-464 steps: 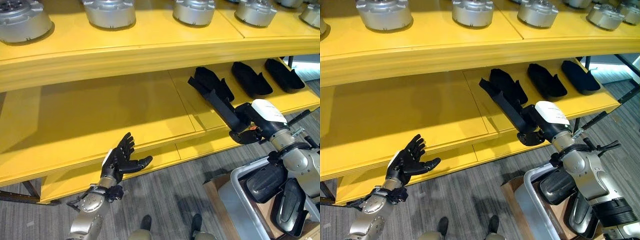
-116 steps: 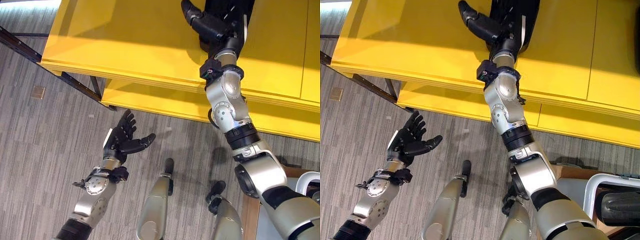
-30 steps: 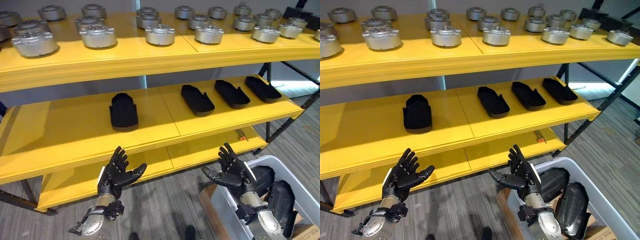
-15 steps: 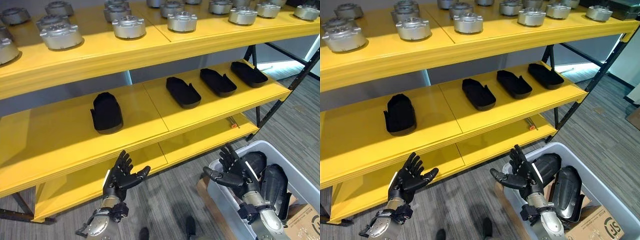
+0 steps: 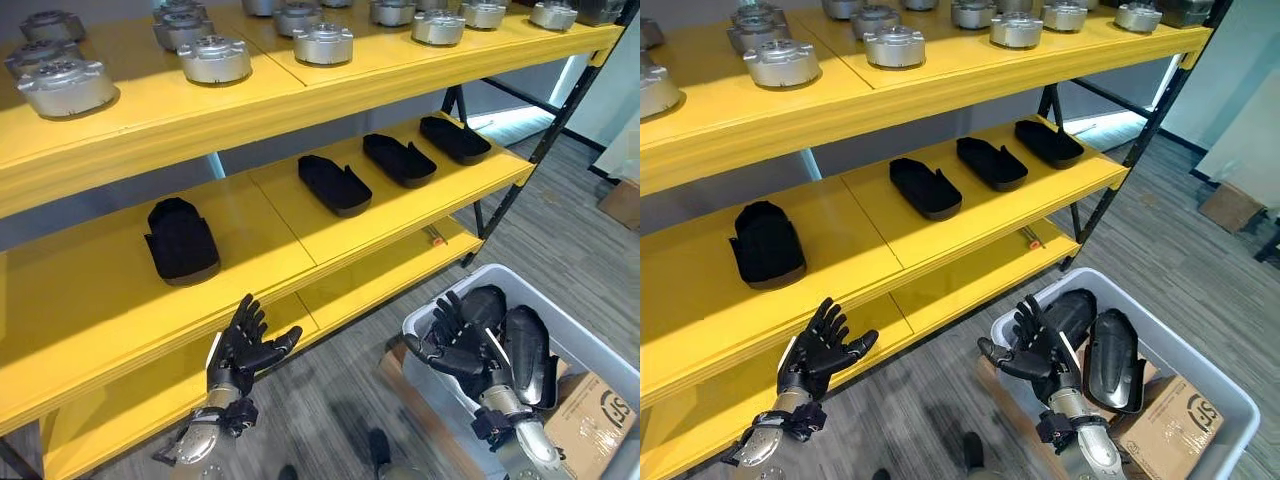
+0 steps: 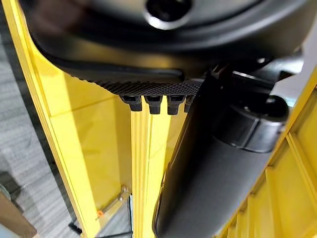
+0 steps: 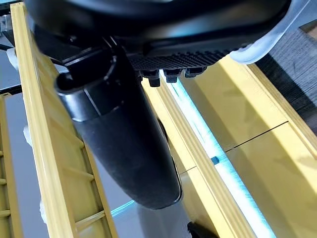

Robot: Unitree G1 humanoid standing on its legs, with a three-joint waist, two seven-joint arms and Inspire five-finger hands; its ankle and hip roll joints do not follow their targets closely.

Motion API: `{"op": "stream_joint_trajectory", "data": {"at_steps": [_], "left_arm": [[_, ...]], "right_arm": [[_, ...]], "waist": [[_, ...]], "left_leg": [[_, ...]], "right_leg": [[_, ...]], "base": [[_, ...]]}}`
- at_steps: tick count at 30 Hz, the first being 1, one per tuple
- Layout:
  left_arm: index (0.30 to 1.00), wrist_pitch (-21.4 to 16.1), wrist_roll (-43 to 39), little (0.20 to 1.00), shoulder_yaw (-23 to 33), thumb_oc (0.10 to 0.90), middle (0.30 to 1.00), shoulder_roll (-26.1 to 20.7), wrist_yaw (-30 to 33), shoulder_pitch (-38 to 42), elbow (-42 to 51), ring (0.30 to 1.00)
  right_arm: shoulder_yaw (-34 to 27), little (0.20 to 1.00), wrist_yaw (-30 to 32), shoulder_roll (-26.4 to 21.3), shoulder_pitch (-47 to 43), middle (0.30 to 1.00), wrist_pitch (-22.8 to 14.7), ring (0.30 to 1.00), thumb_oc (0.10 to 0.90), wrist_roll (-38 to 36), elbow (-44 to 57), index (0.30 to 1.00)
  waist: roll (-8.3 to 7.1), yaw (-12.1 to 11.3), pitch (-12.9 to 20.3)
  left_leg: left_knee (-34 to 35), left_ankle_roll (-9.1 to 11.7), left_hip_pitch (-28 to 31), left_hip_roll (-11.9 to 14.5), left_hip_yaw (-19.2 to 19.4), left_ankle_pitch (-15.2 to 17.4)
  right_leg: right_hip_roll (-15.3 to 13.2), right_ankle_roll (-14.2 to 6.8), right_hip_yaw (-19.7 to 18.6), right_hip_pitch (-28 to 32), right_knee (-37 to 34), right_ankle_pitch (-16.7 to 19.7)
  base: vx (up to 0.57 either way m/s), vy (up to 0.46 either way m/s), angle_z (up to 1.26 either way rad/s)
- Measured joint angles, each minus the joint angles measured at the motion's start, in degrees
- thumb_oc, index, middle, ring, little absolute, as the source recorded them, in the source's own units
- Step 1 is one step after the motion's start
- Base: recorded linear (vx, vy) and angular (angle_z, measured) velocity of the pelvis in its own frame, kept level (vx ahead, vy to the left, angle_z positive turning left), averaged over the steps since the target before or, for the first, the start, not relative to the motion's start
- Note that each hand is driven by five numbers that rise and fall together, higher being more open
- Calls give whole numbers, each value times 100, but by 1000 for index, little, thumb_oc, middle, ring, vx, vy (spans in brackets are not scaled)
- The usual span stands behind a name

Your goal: Move parts from the plastic box to the shelf.

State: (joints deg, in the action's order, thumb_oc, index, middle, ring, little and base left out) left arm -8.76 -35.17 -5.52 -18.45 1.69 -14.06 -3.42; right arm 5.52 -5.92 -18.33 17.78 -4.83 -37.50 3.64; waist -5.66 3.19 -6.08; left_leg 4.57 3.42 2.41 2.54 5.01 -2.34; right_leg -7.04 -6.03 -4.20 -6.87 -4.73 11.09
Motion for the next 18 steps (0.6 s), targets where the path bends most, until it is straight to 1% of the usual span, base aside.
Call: {"op": "stream_joint_trajectory", "data": {"at_steps": [1, 3, 4, 5, 6, 7, 8, 9, 10, 11, 12, 13, 14, 15, 16, 17, 18], "left_arm": [[1000, 0, 1, 1000, -8, 900, 1000, -55, 0, -1, -1, 1000], [1000, 0, 7, 1000, -11, 900, 1000, -157, 5, -3, -1, 1000], [1000, 0, 10, 1000, -11, 900, 1000, -179, 5, -4, -1, 1000], [1000, -1, 10, 1000, -25, 900, 1000, -228, 6, 1, -1, 1000], [1000, -15, 11, 1000, -65, 900, 1000, -321, 8, 14, -1, 1000], [1000, -26, 11, 1000, -107, 900, 1000, -380, 14, 60, -19, 1000], [1000, -26, 12, 1000, -165, 900, 1000, -398, 16, 60, -67, 1000], [1000, 13, 16, 1000, -168, 900, 1000, -407, 20, 213, -302, 1000], [1000, 15, 115, 1000, -98, 900, 1000, -439, 17, 188, -321, 1000], [1000, 19, 179, 1000, -13, 900, 1000, -370, 31, 141, -383, 1000], [1000, 24, 176, 1000, 42, 900, 1000, -217, 58, 152, -432, 1000], [1000, 21, 175, 1000, 108, 900, 1000, -120, 60, 175, -403, 1000], [1000, 15, 180, 1000, 126, 900, 1000, -173, 51, 230, -150, 1000], [1000, 14, 180, 1000, 141, 900, 1000, -248, 50, 306, -112, 1000], [1000, -12, 190, 1000, 288, 900, 1000, -337, 32, 166, -75, 1000], [1000, -3, 183, 1000, 466, 900, 1000, -221, 39, -51, -94, 1000], [1000, 10, 181, 1000, 545, 900, 1000, -167, 36, -314, -87, 1000]], "right_arm": [[36, 1000, -2, 17, 8, 1000, 26, 1000, 900, -70, -1, 1000], [90, 1000, -35, 30, 18, 1000, 92, 1000, 900, -100, 0, 1000], [103, 1000, -55, 35, 31, 1000, 124, 1000, 900, -100, 0, 1000], [128, 1000, -91, 50, 29, 1000, 131, 1000, 900, -103, 6, 1000], [161, 1000, -126, 77, 62, 1000, 132, 1000, 900, -107, 21, 1000], [167, 1000, -142, 141, 17, 1000, 131, 1000, 900, -115, 96, 1000], [240, 1000, -166, 266, -154, 1000, 142, 1000, 900, -204, -75, 1000], [524, 1000, -167, 243, -323, 1000, 193, 1000, 900, -232, -134, 1000], [807, 1000, -154, 95, -371, 1000, 236, 1000, 900, -321, -145, 1000], [988, 1000, -150, 97, -478, 1000, 258, 1000, 900, -330, -112, 1000], [1170, 1000, -175, 14, -617, 1000, 273, 1000, 900, -366, -36, 1000], [1212, 1000, -215, -38, -627, 1000, 280, 1000, 900, -394, 120, 1000], [1203, 1000, -249, -58, -582, 1000, 276, 1000, 900, -489, 428, 1000], [1199, 1000, -248, -52, -566, 1000, 287, 1000, 900, -543, 467, 1000], [1200, 1000, -261, 2, -490, 1000, 364, 1000, 900, -546, 440, 1000], [1115, 1000, -234, -115, -429, 1000, 369, 1000, 900, -548, 428, 1000], [1030, 1000, -231, -344, -404, 1000, 371, 1000, 900, -547, 431, 1000]], "waist": [[-47, -10, 3], [-163, -1, 3], [-238, 3, 3], [-352, 14, 4], [-471, 92, -2], [-573, 125, -23], [-535, 25, -100], [-354, -35, -311], [-233, -181, -402], [-87, -360, -482], [136, -511, -530], [251, -477, -501], [173, -452, -438], [28, -403, -380], [-249, -483, -188], [-228, -404, -107], [-229, -335, -69]], "left_leg": [[-1, -25, 2, -28, 32, 2], [-1, -84, 20, -148, 122, 22], [-2, -156, 40, -244, 214, 38], [-3, -232, 55, -375, 342, 73], [-32, -326, -12, -527, 450, 93], [-117, -428, -152, -668, 597, 60], [-269, -562, -351, -537, 1125, 138], [-405, -655, -423, -223, 1570, 191], [-407, -707, -281, -17, 1953, 205], [-449, -809, -73, 140, 2359, 274], [-374, -812, 156, 181, 2611, 326], [-275, -771, 178, 137, 2605, 343], [-221, -635, 79, -88, 2631, 165], [-213, -574, 35, -252, 2641, 148], [-184, -471, 45, -367, 2794, 47], [-170, -226, 38, -141, 2845, -1], [-103, -96, 38, 34, 2496, -90]], "right_leg": [[-26, -11, -8, -23, 27, 2], [-81, -93, -159, -70, 21, 33], [-164, -174, -258, -79, 7, 61], [-266, -256, -417, -152, 10, 40], [-363, -361, -547, -321, 47, -33], [-511, -579, -665, -528, 69, -157], [-564, -732, -259, -861, 61, -1060], [-593, -479, 984, -969, 484, -734], [-861, -342, 2472, -657, 835, -660], [-1224, -217, 3798, -236, 1203, -738], [-1714, -267, 4196, -22, 1933, -772], [-1912, -362, 3735, 7, 2371, -787], [-1911, -911, 2248, 214, 1879, -782], [-1862, -897, 2043, 584, 1237, -599], [-1781, -858, 2186, 784, 626, -403], [-1475, -770, 2049, 858, 266, -383], [-1134, -632, 1887, 840, 48, -309]], "base": [[-42, 173, -12], [-66, 177, -24], [-137, 261, -43], [-156, 241, -48], [-214, 234, -58], [-163, 122, -133], [-168, 171, -199], [-49, 187, -243], [-23, 151, -210], [38, 31, -195], [-47, -109, -142], [39, -93, -87], [1, -185, -15], [98, -220, -36], [41, -266, -58], [101, -251, -105], [97, -270, -89]]}}
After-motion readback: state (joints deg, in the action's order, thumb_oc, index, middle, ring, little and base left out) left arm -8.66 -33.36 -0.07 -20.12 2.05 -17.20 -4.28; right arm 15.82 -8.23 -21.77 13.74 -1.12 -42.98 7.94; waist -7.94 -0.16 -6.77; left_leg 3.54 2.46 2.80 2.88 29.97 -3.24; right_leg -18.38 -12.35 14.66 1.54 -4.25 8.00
